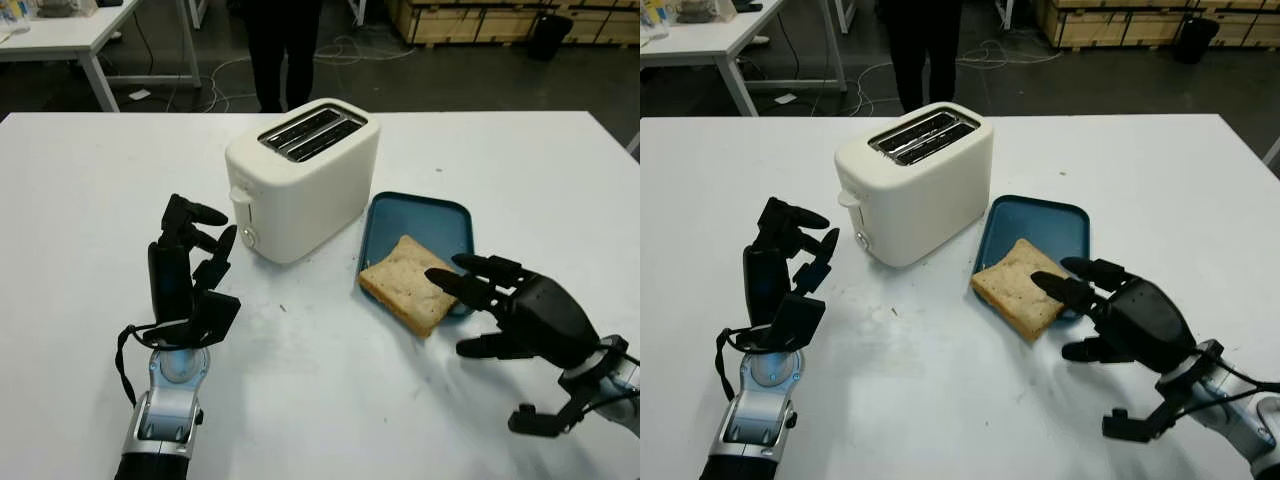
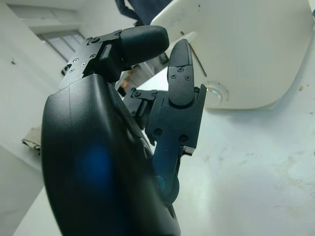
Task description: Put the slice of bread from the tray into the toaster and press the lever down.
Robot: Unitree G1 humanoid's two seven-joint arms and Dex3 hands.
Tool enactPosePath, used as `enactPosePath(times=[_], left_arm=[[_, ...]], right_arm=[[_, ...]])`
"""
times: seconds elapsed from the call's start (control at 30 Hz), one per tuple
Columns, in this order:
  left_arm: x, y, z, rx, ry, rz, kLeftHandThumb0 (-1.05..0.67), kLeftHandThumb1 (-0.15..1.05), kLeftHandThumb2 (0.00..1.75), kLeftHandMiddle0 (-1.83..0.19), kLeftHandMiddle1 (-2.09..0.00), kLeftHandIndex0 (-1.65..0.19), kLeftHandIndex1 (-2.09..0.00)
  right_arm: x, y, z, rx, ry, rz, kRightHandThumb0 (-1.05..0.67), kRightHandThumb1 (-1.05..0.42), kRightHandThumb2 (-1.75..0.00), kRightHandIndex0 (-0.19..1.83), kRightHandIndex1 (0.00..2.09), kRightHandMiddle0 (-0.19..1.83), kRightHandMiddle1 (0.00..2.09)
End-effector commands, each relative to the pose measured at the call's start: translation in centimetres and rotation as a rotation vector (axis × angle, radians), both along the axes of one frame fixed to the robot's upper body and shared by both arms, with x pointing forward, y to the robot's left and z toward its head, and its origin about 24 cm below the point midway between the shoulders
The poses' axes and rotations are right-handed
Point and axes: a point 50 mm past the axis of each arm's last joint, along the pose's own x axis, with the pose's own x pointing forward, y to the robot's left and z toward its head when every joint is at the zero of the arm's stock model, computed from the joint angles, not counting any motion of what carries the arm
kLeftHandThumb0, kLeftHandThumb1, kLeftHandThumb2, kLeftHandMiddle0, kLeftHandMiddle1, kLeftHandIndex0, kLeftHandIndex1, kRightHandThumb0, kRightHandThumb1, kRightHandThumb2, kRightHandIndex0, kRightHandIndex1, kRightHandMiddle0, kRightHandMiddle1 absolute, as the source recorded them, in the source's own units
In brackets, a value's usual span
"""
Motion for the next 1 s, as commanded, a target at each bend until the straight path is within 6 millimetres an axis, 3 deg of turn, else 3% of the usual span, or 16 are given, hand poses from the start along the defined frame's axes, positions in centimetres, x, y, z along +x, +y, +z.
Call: enactPosePath(times=[0.0, 0.43, 0.97], left_arm=[[0.1, -0.1, 0.3, -0.003, -0.013, -0.009, -0.35, 0.92, 0.26, -0.64, -1.75, -0.29, -1.72], [0.0, 0.0, 0.3, 0.004, -0.018, -0.004, -0.34, 0.92, 0.26, -0.64, -1.75, -0.29, -1.72], [-0.2, -0.1, 0.7, 0.015, -0.042, 0.000, -0.35, 0.92, 0.25, -0.66, -1.75, -0.29, -1.72]], right_arm=[[0.1, 0.3, -0.2, -0.004, -0.029, -0.009, -0.90, -0.78, 0.00, 0.22, 0.00, 0.23, 0.00], [0.4, 1.4, -2.8, 0.032, -0.196, -0.008, -0.73, -0.78, -0.01, 0.40, 0.04, 0.40, 0.04], [0.8, 2.2, -4.0, 0.007, -0.210, 0.022, -0.67, -0.79, 0.00, 0.48, 0.03, 0.49, 0.03]])
